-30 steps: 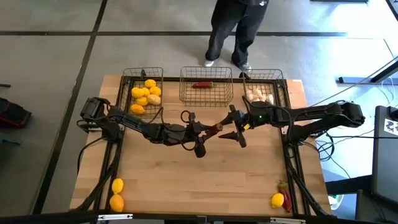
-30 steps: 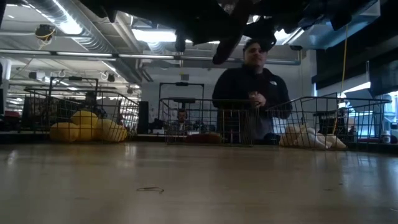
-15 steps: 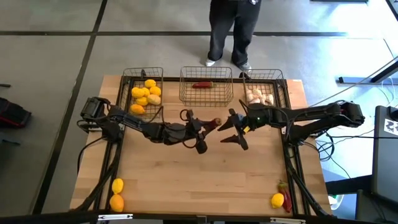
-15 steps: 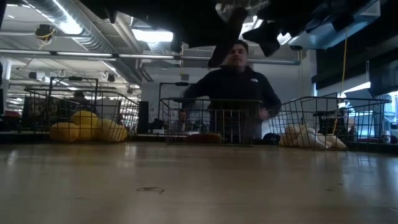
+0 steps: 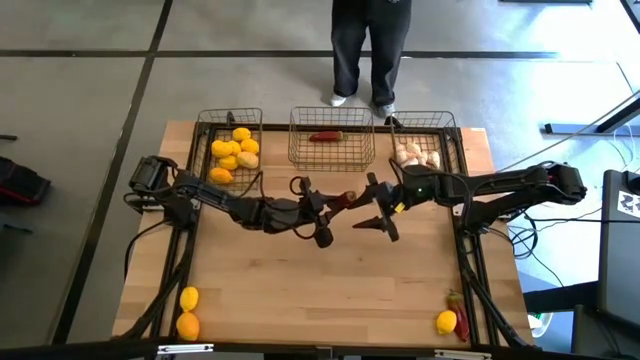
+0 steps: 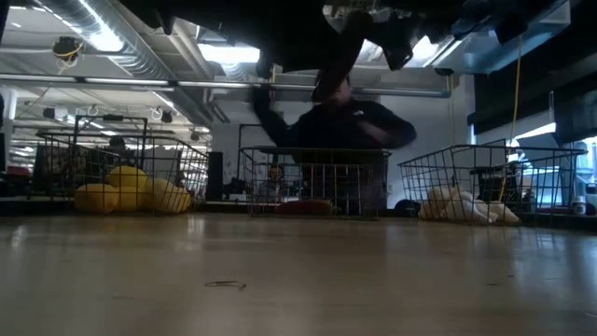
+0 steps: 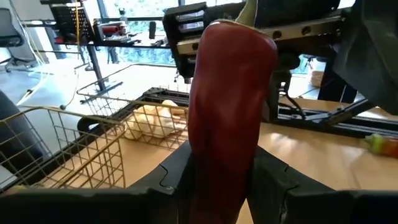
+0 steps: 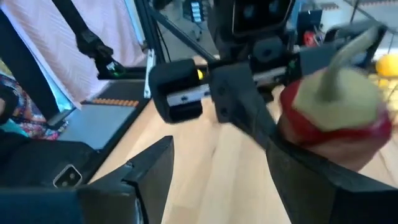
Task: Sort produce into baskets
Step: Put the red chili pepper into the middle gold wire basket, then put the yellow lemon into the left gold wire basket
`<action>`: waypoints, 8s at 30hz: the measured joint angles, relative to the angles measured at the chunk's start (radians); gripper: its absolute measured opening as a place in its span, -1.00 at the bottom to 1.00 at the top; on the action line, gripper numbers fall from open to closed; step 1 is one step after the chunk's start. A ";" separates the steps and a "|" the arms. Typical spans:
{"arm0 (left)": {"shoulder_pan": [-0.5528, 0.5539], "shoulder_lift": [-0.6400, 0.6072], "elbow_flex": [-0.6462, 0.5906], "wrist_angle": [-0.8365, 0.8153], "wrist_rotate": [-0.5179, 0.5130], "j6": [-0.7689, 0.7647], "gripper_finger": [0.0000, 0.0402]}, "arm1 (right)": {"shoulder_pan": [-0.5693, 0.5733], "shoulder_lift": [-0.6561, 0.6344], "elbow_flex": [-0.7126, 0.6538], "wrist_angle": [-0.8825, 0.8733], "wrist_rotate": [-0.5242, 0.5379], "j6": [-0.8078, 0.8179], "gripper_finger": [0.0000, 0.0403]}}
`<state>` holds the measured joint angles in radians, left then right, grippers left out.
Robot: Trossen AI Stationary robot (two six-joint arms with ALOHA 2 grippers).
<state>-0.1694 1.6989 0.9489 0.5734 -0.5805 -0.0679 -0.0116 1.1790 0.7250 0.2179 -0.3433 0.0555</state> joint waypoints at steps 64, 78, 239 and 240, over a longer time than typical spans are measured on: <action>-0.072 -0.161 0.001 -0.463 0.003 -0.067 0.00 | -0.019 0.048 0.214 -0.240 0.499 -0.289 -0.51; -0.103 -0.140 0.000 -0.492 0.003 -0.081 -0.06 | -0.360 0.107 0.335 -0.386 0.419 -0.401 -0.51; -0.096 -0.140 0.000 -0.502 0.004 -0.088 -0.06 | 0.072 0.206 0.126 -0.462 0.429 0.004 0.27; -0.096 -0.140 0.000 -0.501 0.004 -0.087 -0.06 | 0.072 0.206 0.118 -0.450 0.429 0.004 0.27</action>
<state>-0.2657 1.5585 0.9487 0.0719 -0.5770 -0.1553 0.0605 1.3846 0.8431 -0.2319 0.0856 0.0597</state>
